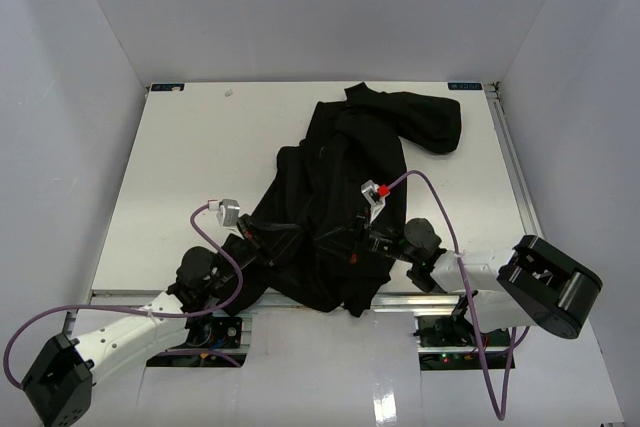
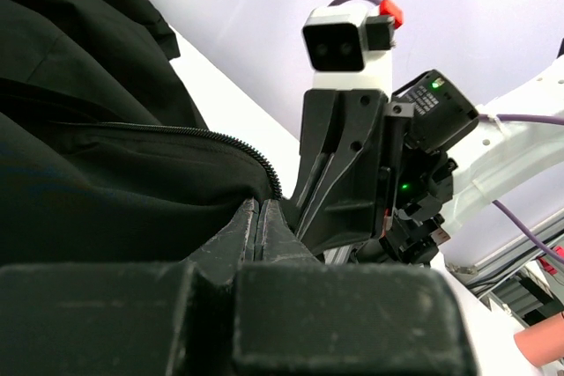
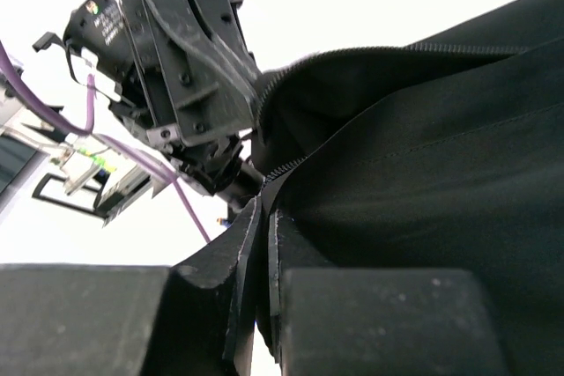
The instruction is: Zip up the jacket
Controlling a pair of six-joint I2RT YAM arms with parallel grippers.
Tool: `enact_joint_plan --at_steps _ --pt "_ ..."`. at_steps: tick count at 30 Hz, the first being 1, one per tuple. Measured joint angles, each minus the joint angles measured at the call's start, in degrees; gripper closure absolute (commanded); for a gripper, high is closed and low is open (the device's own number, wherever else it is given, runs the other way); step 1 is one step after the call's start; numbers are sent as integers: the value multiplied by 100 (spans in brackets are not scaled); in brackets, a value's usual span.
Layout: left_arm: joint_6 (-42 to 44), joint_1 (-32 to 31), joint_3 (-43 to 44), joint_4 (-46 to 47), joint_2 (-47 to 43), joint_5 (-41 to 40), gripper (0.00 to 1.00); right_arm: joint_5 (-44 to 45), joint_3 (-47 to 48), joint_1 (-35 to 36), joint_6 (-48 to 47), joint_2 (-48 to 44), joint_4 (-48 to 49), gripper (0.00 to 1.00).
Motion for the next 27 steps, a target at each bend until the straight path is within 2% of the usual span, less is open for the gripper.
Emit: enact_joint_plan --at_steps 12,27 --pt "-83 2 -17 471 361 34 100 458 90 7 -76 9 4 92" --pt "-83 0 -19 609 510 -19 100 808 170 11 -117 266 7 92"
